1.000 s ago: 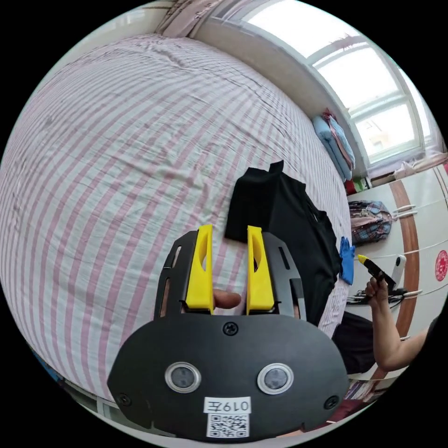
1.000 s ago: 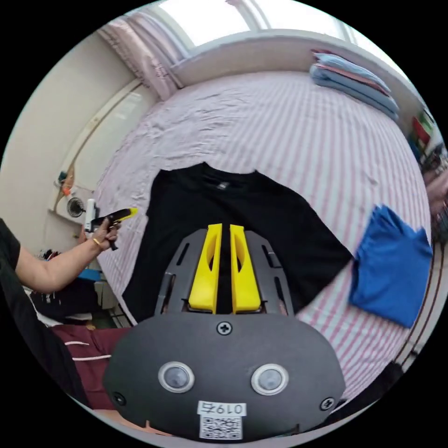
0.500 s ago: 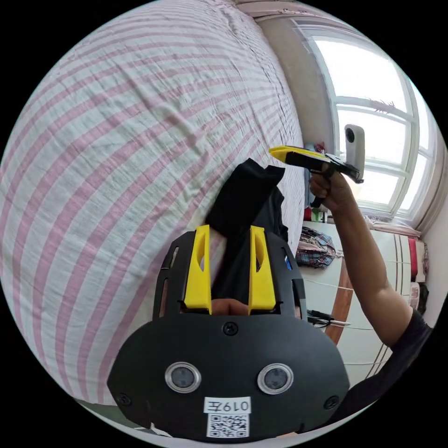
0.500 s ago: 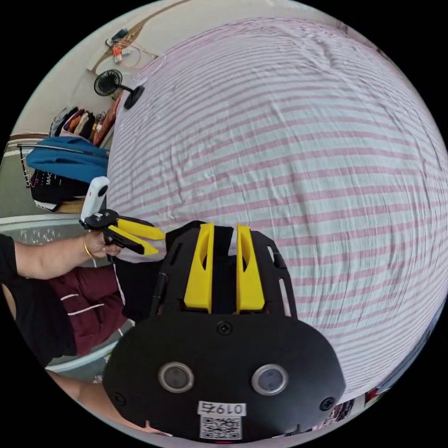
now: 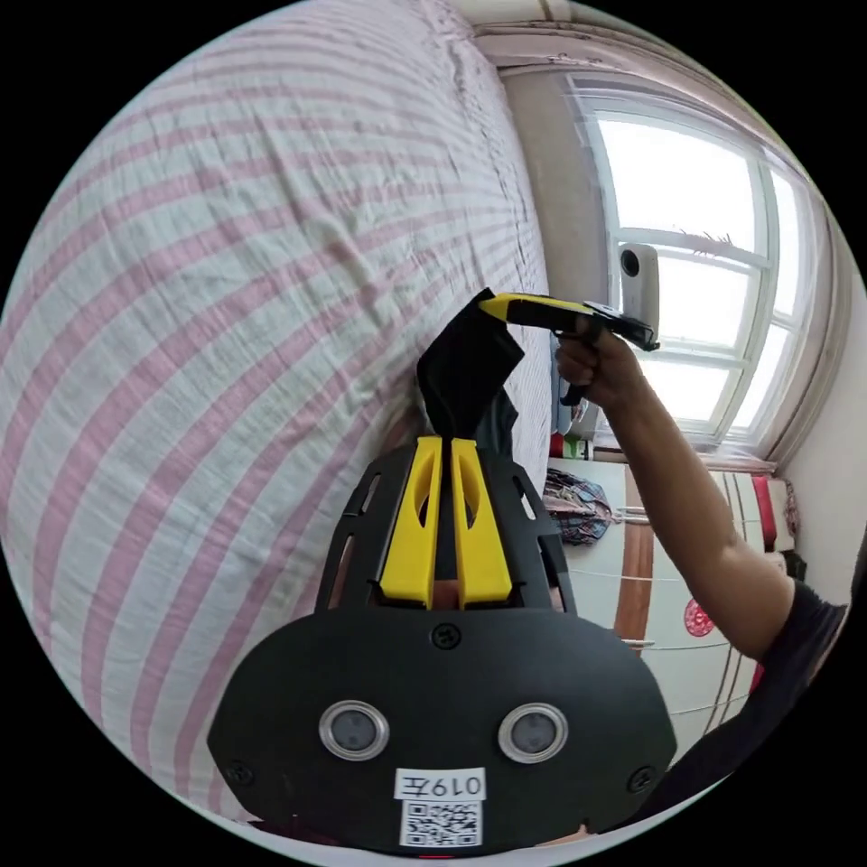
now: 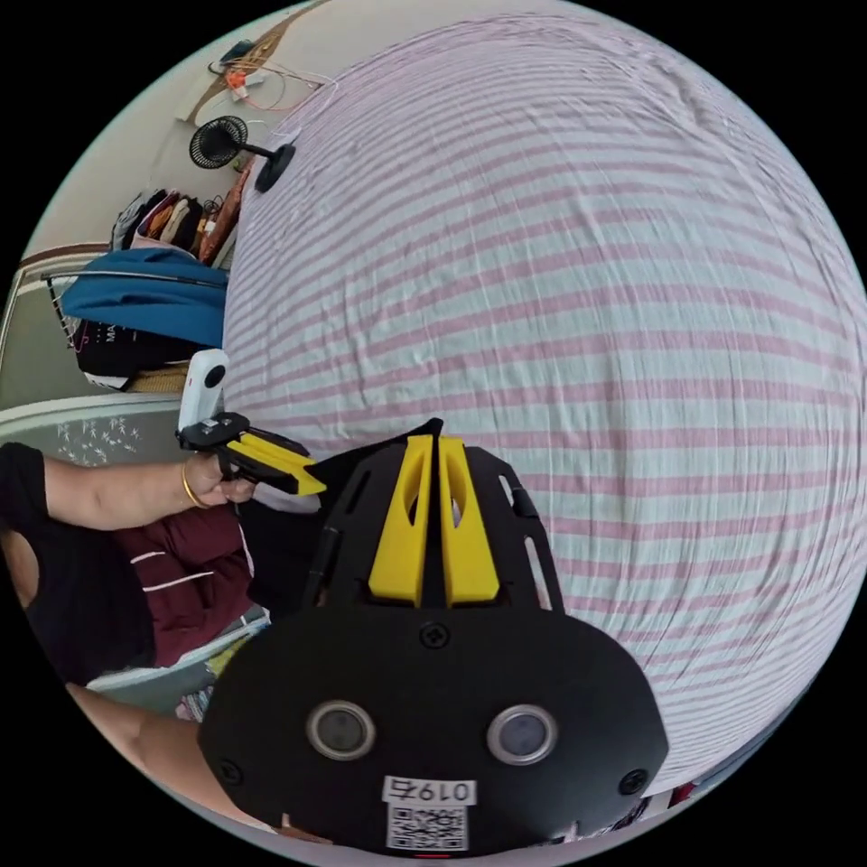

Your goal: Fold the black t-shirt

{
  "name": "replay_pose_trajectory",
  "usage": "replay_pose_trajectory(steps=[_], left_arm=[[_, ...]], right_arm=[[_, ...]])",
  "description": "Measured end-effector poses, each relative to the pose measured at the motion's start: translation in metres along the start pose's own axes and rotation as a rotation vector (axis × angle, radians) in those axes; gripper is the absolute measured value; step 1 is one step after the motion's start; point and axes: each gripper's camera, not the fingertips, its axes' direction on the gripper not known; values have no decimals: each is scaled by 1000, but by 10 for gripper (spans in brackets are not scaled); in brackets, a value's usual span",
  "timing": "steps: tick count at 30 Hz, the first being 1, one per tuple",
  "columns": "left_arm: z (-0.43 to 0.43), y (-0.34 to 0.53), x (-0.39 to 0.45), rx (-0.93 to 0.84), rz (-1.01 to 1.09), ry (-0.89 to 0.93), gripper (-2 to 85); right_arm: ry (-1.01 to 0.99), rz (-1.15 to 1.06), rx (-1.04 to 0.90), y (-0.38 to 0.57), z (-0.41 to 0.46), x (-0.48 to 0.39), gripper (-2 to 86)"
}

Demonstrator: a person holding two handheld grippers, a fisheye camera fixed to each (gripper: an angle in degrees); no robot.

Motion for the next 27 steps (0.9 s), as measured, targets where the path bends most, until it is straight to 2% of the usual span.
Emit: replay_pose_trajectory(steps=[2,8,11,20,27], left_arm=[[-13,14,20,74,89,-69,19],[-8,41,47,100,181,-279,15],[-3,43,47,103,161,-310,15],[9,48,40,54,97,-335,13],[22,49,63,-17,207,-452,14]], right_arm=[[41,-77,22,-10,-20,-21,-9],[165,-246,-161,-42,-25,-79,-9],[196,-256,-184,-44,-31,-95,-9],[112,-159,-54,-13,-82,-115,-1],[271,-290,-104,-3,-94,-171,75]])
